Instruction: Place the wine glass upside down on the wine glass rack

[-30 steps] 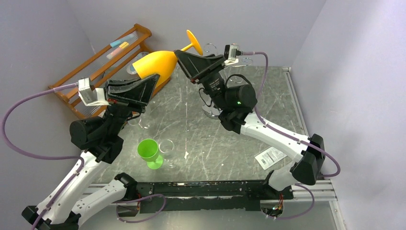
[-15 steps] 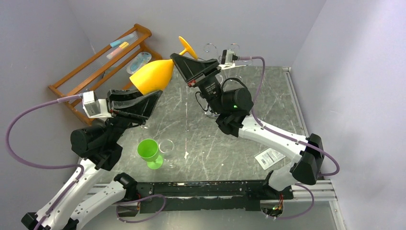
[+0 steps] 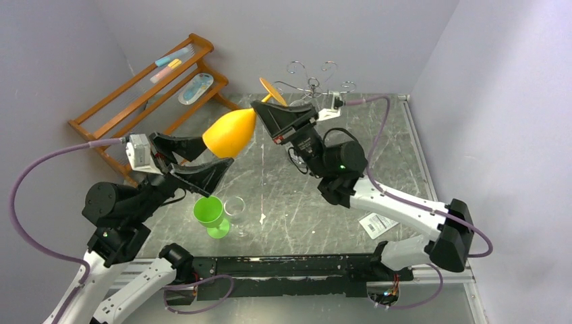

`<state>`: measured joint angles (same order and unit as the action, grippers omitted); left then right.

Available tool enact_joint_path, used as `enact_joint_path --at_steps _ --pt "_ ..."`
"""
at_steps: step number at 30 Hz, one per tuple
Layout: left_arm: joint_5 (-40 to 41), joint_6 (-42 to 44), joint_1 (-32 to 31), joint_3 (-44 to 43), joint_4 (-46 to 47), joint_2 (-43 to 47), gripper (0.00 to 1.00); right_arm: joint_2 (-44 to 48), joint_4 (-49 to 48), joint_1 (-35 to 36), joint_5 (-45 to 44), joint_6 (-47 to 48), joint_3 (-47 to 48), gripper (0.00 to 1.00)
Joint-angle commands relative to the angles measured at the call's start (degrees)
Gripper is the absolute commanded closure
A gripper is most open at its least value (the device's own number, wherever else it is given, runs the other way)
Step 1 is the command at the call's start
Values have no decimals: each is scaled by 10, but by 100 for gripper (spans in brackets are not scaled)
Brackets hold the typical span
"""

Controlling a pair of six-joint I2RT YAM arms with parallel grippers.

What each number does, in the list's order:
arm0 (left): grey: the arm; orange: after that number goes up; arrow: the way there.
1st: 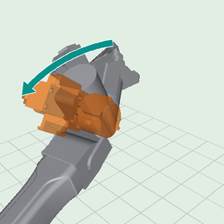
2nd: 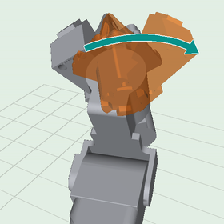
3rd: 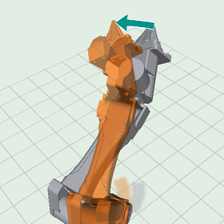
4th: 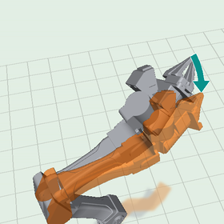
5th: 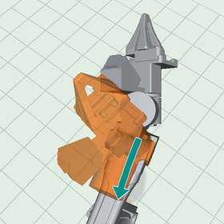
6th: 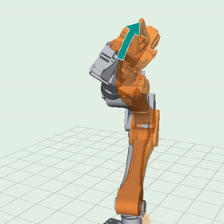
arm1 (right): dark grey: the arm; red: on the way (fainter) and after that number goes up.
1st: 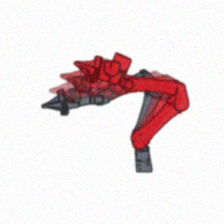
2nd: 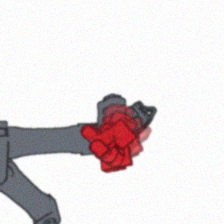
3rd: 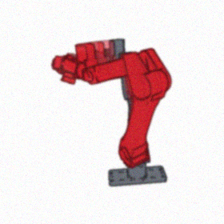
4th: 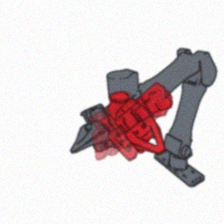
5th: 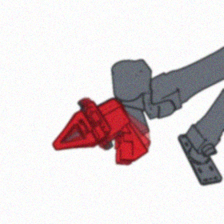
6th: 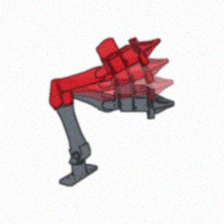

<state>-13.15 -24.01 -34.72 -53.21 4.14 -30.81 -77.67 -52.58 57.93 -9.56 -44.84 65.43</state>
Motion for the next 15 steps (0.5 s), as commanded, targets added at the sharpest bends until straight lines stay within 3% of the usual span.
enact_joint_path --at_steps 1,8,15 --pt "-69 27 -3 -34 -159 9 8 51 -13 3 29 140 -43 100" --pt "-104 -45 -2 -115 -192 -42 9 116 129 3 142 312 -75 100" --pt "-59 -152 -3 -128 -155 -83 4 172 270 3 151 470 -77 100"
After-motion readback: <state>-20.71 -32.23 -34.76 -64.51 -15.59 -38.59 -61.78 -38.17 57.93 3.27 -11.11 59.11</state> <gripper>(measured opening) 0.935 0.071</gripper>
